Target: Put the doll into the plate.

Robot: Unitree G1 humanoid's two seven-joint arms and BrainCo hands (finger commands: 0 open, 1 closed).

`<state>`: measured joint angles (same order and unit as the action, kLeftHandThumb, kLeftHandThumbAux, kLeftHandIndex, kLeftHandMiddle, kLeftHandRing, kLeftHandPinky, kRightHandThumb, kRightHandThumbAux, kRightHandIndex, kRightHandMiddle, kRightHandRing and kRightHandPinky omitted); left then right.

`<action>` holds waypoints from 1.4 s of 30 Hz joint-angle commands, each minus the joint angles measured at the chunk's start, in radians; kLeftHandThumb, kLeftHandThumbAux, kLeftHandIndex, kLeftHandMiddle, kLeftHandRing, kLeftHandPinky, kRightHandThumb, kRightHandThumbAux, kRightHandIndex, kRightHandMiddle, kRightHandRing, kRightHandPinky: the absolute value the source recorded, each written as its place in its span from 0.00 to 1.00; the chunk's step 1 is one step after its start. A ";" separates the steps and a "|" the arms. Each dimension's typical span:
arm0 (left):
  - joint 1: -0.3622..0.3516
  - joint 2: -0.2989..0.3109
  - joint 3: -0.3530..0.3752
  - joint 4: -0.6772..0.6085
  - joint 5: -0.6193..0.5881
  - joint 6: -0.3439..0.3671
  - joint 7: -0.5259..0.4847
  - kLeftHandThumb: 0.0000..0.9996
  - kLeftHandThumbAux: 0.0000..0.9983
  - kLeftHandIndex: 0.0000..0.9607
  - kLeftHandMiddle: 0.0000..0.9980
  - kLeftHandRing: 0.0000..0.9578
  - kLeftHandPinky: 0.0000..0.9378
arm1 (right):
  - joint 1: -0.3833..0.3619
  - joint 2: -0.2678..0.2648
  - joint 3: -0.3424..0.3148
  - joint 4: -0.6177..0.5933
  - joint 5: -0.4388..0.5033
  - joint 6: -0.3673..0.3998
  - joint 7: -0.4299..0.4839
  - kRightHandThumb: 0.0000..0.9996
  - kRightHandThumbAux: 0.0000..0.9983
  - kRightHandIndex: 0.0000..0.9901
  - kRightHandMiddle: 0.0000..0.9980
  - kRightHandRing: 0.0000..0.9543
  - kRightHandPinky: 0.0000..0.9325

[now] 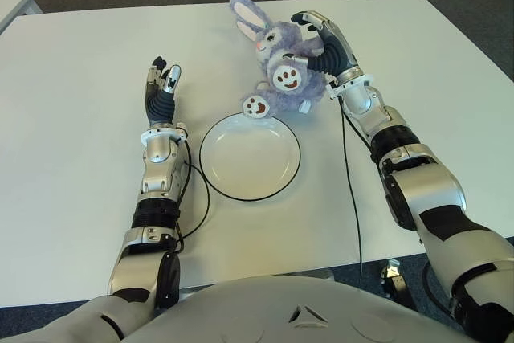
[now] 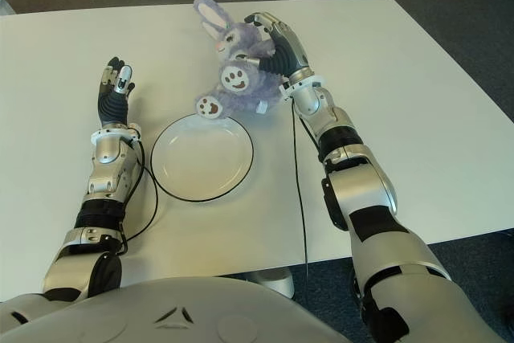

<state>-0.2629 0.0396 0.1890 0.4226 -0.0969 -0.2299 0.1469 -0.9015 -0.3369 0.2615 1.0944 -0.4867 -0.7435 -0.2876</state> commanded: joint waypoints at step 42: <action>0.115 -0.030 -0.001 0.029 -0.002 0.009 -0.001 0.00 0.41 0.00 0.02 0.00 0.00 | -0.038 -0.016 0.017 0.110 -0.024 0.050 -0.023 0.10 0.57 0.19 0.20 0.22 0.24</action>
<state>-0.2532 0.0438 0.1876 0.4094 -0.0980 -0.2298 0.1469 -0.9270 -0.3592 0.2716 1.1921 -0.5045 -0.7098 -0.3091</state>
